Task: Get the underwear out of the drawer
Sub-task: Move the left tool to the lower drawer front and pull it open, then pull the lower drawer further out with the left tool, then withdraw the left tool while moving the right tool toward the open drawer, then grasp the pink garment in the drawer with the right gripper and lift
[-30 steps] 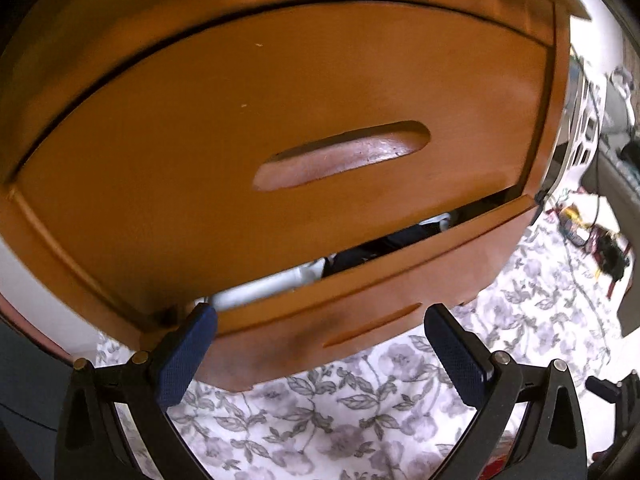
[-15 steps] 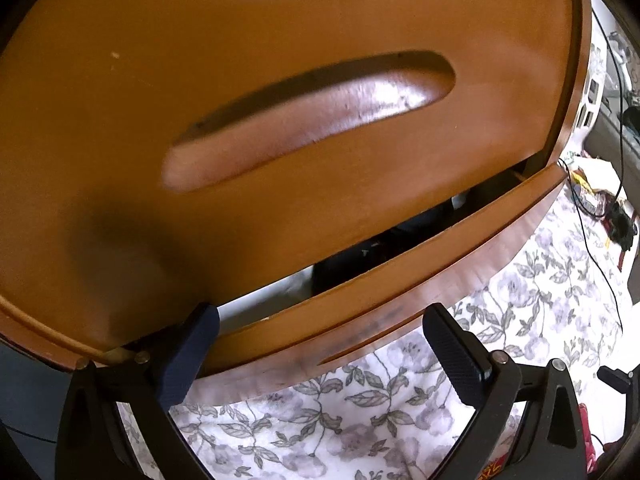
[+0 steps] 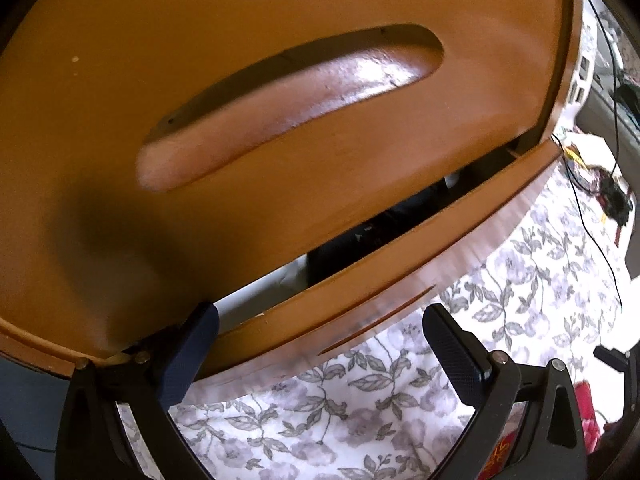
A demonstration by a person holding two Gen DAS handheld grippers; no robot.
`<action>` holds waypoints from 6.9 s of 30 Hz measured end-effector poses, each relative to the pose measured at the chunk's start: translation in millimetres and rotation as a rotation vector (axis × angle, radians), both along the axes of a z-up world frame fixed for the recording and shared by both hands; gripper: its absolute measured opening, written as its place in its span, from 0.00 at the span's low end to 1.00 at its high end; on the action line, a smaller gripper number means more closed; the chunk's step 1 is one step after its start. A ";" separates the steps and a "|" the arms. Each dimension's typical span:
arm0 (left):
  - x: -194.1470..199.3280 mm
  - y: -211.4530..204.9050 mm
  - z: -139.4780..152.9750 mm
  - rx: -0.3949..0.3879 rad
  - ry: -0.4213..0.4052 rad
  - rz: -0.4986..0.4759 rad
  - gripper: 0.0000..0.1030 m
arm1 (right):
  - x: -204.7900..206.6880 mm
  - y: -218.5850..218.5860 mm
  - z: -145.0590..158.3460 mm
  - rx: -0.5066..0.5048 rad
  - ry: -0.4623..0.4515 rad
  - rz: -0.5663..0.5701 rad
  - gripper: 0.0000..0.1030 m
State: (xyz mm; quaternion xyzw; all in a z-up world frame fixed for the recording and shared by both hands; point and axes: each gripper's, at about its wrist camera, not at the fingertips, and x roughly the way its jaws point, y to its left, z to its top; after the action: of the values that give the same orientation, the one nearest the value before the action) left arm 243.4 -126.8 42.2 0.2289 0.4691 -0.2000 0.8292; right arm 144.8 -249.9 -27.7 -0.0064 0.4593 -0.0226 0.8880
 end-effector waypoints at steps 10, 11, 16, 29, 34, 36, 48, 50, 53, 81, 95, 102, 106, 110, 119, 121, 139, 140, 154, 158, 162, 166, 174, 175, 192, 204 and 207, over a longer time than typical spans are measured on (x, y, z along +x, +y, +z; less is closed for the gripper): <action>12.7 -2.6 -11.0 -0.019 0.129 -0.039 0.99 | 0.6 -0.7 -1.6 0.013 0.001 0.004 1.00; 12.7 -3.1 -14.0 -0.017 0.129 -0.040 0.99 | 0.7 -1.7 -2.0 0.018 0.002 0.000 1.00; 11.4 -2.9 -15.4 -0.040 0.119 -0.033 0.99 | 0.7 -2.6 -1.5 0.027 0.002 -0.002 1.00; 13.7 -11.7 -20.4 0.016 0.112 -0.068 0.98 | -6.6 2.2 6.5 0.013 -0.015 0.003 1.00; 23.1 -15.0 -25.3 0.054 0.107 -0.063 0.92 | -10.2 7.6 11.4 0.005 -0.022 0.012 1.00; 22.8 -11.6 -26.2 0.064 0.102 -0.069 0.91 | -10.8 8.1 12.1 0.004 -0.022 0.011 1.00; 7.2 5.0 -15.2 0.042 0.121 -0.090 0.91 | -14.3 9.9 19.7 0.008 -0.033 0.017 1.00; 3.2 7.2 -15.5 0.054 0.118 -0.097 0.91 | -14.9 10.9 21.0 0.009 -0.036 0.018 1.00; 1.9 2.7 -17.7 0.074 0.111 -0.110 0.91 | -17.5 12.2 24.1 0.009 -0.042 0.019 1.00; 4.2 5.3 -21.6 0.046 0.175 -0.128 0.91 | -53.6 16.9 53.4 -0.001 -0.107 0.020 1.00; 10.1 4.1 -21.6 0.049 0.158 -0.108 0.90 | -62.1 17.1 65.2 -0.006 -0.125 0.023 1.00; -7.5 16.4 -10.6 0.009 0.173 -0.091 0.90 | -65.1 15.6 67.2 -0.005 -0.127 0.015 1.00; -11.7 21.2 2.6 -0.005 0.163 -0.085 0.90 | -66.9 17.1 70.3 -0.010 -0.135 0.018 1.00; -17.7 30.2 24.7 -0.046 0.124 -0.078 0.90 | -70.3 18.4 74.6 -0.013 -0.145 0.022 1.00; -55.1 70.5 106.6 -0.249 -0.123 0.054 0.90 | -82.8 24.0 89.5 -0.022 -0.182 0.022 1.00; -69.5 82.5 125.9 -0.309 -0.207 0.101 0.90 | -86.6 26.3 93.4 -0.025 -0.193 0.025 1.00; -112.4 137.6 127.0 -0.489 -0.550 0.507 0.97 | -99.6 27.1 116.4 -0.029 -0.326 -0.033 1.00; -113.5 137.6 124.4 -0.478 -0.554 0.511 0.97 | -97.9 24.4 116.8 -0.013 -0.337 -0.042 1.00; -111.6 127.8 86.5 -0.440 -0.510 0.499 0.97 | -65.1 18.5 138.2 -0.036 -0.420 -0.022 1.00; -108.6 132.5 76.8 -0.445 -0.496 0.528 0.97 | -53.8 20.2 150.3 -0.031 -0.435 0.008 1.00; -103.8 138.1 67.9 -0.449 -0.476 0.558 0.97 | -42.3 21.7 158.7 -0.002 -0.419 0.061 1.00; -100.1 140.5 60.3 -0.465 -0.452 0.559 0.97 | -27.8 26.5 168.8 -0.005 -0.403 0.111 1.00; -90.3 142.2 52.0 -0.424 -0.420 0.570 0.97 | 17.2 45.4 167.1 -0.134 -0.265 0.148 1.00; -89.1 143.2 50.7 -0.419 -0.417 0.571 0.97 | 22.6 48.1 164.0 -0.148 -0.239 0.144 1.00; -77.6 166.5 34.4 -0.479 -0.317 0.578 0.97 | 79.8 61.3 147.2 -0.100 -0.106 0.157 1.00; -70.6 168.4 24.4 -0.467 -0.283 0.579 0.97 | 120.4 88.4 116.6 -0.079 0.033 0.206 0.84; -69.1 168.3 22.2 -0.470 -0.275 0.571 0.97 | 125.9 99.2 103.2 -0.089 0.070 0.233 0.78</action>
State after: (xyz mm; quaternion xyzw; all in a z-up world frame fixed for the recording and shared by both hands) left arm 174.3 41.5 64.4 -0.0820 0.3400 -0.0307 0.9363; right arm 270.6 -150.6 75.5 -0.0996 0.4845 0.0606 0.8670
